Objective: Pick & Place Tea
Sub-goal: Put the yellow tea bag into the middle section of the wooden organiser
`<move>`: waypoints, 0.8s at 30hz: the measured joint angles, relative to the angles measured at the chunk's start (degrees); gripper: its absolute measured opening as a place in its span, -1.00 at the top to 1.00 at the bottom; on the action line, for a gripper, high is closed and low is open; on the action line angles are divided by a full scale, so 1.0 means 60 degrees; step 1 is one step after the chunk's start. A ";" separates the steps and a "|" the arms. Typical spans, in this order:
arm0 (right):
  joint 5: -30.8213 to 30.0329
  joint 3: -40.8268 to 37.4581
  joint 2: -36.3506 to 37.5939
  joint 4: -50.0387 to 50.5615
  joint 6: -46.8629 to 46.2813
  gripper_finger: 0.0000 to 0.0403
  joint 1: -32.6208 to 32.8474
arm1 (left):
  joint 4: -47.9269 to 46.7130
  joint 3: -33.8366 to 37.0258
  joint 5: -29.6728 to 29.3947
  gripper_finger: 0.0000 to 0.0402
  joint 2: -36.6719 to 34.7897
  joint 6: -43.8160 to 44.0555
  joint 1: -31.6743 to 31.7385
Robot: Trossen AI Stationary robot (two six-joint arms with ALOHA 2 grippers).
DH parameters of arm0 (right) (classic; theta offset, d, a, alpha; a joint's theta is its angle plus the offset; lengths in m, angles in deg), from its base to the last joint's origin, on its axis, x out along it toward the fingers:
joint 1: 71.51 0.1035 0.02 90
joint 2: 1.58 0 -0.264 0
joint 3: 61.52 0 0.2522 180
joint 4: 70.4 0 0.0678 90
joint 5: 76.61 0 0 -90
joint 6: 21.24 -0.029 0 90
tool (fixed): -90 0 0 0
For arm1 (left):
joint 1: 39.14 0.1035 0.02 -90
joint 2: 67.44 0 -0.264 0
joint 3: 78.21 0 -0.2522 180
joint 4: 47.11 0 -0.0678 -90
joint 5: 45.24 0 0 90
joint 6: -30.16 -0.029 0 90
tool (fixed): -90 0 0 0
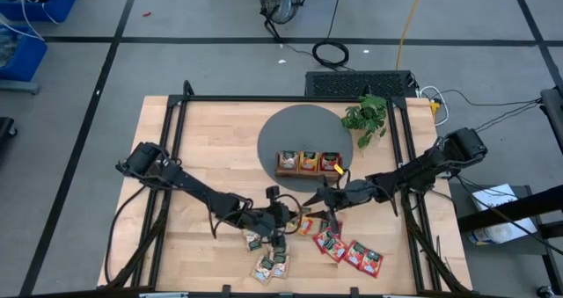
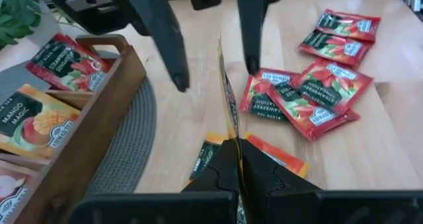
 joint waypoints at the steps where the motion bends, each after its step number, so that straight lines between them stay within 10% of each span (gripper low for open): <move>1: 0.0004 0.0000 0.0000 0.0014 0.0000 0.32 -0.0002 | 0.0037 0.0000 0.0007 0.98 0.0000 0.0018 0.0037; 15: 0.0007 -0.0004 0.0000 -0.0102 0.1031 0.96 -0.0009 | 0.0073 0.0004 0.0499 0.97 0.0000 0.0034 0.0256; 24: -0.0015 -0.0007 0.0000 0.0014 0.0944 1.00 -0.0017 | 0.0043 0.0007 0.0243 0.95 0.0000 -0.0225 0.0256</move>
